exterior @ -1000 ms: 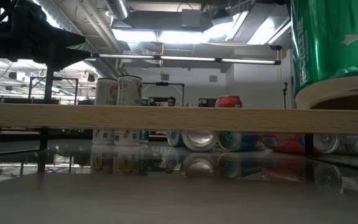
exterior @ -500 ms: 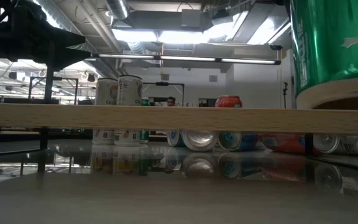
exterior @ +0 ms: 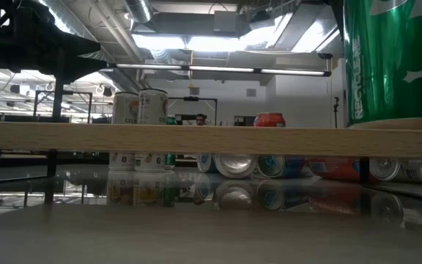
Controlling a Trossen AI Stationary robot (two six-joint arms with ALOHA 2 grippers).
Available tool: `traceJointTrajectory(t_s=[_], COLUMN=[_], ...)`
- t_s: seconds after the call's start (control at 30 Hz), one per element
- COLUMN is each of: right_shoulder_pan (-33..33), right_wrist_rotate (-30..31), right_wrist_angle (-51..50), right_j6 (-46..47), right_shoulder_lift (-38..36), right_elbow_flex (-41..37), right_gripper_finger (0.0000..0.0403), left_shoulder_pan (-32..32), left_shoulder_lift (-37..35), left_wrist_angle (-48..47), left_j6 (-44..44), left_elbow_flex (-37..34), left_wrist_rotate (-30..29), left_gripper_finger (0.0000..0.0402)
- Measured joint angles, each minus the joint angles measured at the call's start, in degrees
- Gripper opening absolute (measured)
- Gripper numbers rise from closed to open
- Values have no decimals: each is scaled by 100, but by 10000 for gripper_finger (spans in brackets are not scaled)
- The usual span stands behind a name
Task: Place canned beverage on shelf
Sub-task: Put the top right green soda can on the shelf, then put the top green soda can on the shelf aligned with the other green soda can
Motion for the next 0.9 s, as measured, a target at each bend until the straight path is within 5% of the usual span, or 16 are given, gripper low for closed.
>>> traceJointTrajectory(t_s=[0.47,0.9], right_shoulder_pan=[6,0], right_wrist_rotate=[220,1658], right_wrist_angle=[-646,-1401], right_j6=[66,92], right_shoulder_lift=[2,-747], right_elbow_flex=[794,1221], right_gripper_finger=[367,367], left_shoulder_pan=[1,2], left_shoulder_lift=[0,126], left_wrist_angle=[156,544], left_j6=[-436,-1062], left_elbow_flex=[0,403], left_wrist_rotate=[-2,-520], left_gripper_finger=[354,354])
